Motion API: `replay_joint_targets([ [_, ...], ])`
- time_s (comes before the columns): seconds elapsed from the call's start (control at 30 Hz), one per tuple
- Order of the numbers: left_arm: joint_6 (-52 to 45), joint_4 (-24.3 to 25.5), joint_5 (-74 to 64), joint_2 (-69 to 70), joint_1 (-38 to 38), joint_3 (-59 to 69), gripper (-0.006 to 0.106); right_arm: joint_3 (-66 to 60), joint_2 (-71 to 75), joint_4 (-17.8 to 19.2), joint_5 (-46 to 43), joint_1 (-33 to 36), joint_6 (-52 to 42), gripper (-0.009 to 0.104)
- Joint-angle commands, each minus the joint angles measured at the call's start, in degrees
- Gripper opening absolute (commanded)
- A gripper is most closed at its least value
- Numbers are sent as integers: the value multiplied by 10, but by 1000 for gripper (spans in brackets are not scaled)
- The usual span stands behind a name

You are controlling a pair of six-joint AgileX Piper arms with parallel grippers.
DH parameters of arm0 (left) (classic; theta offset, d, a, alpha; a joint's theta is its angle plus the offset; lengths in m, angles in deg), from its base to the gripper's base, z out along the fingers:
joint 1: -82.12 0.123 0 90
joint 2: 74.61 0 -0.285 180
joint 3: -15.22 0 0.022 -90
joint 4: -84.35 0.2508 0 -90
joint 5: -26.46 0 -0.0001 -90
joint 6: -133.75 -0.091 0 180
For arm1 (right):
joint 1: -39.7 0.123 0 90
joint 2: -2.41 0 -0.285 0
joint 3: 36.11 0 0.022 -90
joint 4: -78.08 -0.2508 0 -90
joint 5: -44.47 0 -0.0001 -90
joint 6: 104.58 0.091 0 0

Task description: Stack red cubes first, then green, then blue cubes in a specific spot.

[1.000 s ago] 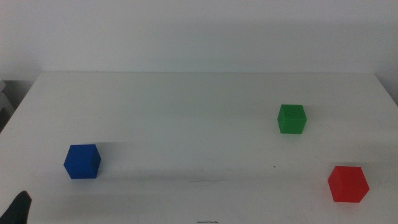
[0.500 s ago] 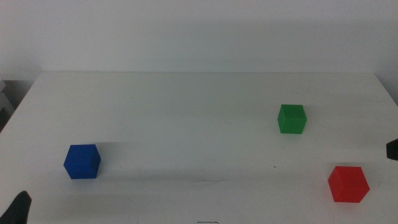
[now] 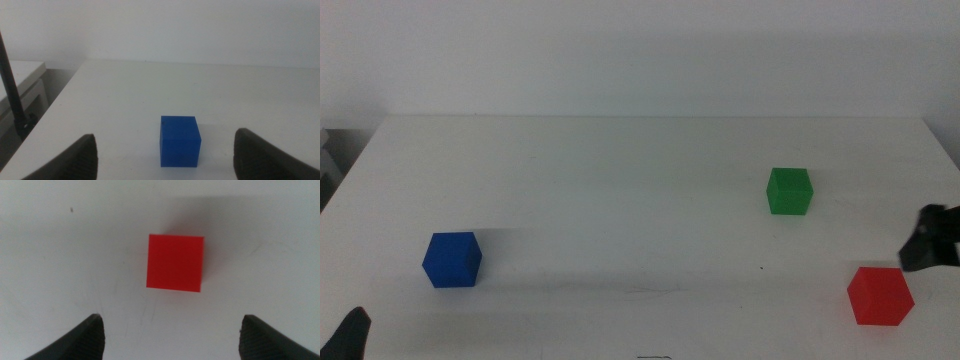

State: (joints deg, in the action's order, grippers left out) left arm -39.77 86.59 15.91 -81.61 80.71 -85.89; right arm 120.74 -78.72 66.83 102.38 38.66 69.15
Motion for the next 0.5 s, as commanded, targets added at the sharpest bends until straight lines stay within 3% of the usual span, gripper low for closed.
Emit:
replay_joint_targets([
  [0.0, 7, -4, 47, 11, -1, -2, 92, 30, -21, 15, 0, 25, 0, 94],
  [0.27, 7, -4, 47, 11, -1, -2, 92, 52, -108, 139, -24, 93, 123, 94],
  [0.47, 7, -4, 47, 11, -1, -2, 92, 54, -147, 148, -60, 94, 134, 94],
])
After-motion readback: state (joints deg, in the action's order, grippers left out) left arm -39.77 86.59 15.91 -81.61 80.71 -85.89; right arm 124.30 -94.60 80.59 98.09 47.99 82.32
